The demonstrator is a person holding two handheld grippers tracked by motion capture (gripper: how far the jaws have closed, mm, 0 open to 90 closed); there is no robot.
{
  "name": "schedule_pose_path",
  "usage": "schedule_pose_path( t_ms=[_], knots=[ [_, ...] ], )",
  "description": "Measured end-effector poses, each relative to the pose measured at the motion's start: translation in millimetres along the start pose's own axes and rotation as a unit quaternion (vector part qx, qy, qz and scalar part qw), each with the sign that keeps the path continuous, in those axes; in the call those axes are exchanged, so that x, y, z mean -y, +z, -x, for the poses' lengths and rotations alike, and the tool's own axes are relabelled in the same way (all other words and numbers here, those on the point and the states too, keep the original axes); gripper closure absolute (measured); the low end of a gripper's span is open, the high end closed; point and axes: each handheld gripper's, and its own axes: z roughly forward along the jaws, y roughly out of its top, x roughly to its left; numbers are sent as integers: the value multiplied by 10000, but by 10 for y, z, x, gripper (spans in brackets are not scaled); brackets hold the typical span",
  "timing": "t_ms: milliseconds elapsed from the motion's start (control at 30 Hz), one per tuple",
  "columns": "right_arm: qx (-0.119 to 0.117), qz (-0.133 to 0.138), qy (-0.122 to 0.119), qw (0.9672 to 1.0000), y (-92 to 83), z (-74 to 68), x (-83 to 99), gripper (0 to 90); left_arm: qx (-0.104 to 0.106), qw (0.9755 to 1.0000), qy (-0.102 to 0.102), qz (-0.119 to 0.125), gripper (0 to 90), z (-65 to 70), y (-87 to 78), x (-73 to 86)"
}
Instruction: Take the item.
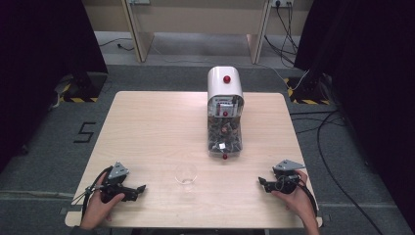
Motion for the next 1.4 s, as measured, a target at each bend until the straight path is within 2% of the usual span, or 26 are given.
schedule_pose_path(
  t_ms=[300,600,1100,1400],
  knots=[
    [88,401,17,9992,-48,-26,-155,270,0,10000,-1,1,0,0,0,0],
    [30,864,-84,9962,-93,-78,-396,326,0,10000,-1,1,0,0,0,0],
    [-38,988,-132,9950,-31,-90,-610,354,1,10000,-1,1,0,0,0,0],
    [-159,1183,-266,9925,9,-164,-851,379,1,10000,-1,1,0,0,0,0]
  ],
)
